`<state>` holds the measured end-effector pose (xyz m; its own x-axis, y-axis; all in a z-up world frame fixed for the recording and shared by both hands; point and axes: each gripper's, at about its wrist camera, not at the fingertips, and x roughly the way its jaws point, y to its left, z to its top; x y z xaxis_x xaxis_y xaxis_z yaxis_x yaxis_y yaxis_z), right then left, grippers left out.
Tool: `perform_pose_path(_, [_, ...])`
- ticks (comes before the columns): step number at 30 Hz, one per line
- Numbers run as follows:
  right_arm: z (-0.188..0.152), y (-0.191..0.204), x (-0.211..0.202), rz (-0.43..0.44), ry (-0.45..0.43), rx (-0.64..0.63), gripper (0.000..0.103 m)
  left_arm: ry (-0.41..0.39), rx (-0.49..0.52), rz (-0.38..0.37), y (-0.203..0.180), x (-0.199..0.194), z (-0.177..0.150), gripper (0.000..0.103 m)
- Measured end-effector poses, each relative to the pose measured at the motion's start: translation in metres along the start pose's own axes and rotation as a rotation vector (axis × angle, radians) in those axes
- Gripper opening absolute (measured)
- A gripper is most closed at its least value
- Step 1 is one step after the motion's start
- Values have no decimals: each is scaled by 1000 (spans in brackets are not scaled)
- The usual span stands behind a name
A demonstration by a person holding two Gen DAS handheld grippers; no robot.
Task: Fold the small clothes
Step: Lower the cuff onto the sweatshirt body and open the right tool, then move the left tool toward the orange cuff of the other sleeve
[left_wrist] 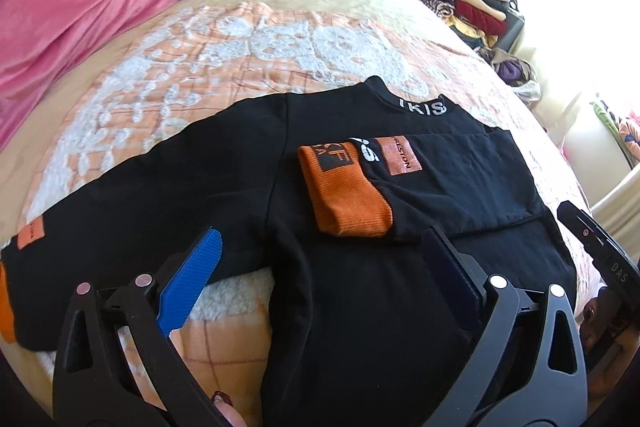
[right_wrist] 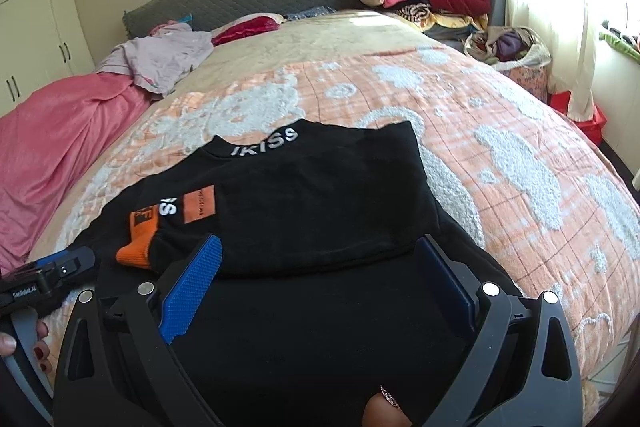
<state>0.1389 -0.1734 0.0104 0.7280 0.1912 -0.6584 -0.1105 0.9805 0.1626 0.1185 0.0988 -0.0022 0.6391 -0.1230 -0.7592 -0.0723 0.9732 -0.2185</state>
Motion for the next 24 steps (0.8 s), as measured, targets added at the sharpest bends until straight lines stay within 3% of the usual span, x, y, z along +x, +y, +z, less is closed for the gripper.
perform_pose_path(12, [0,26,-17,46,-23,-44,97,-25,-72,12,18,-17,-20,93])
perform_pose_path(24, [-1,53,-32,100,-47,-88,97,-102,-126,53,37,-54,-29,93])
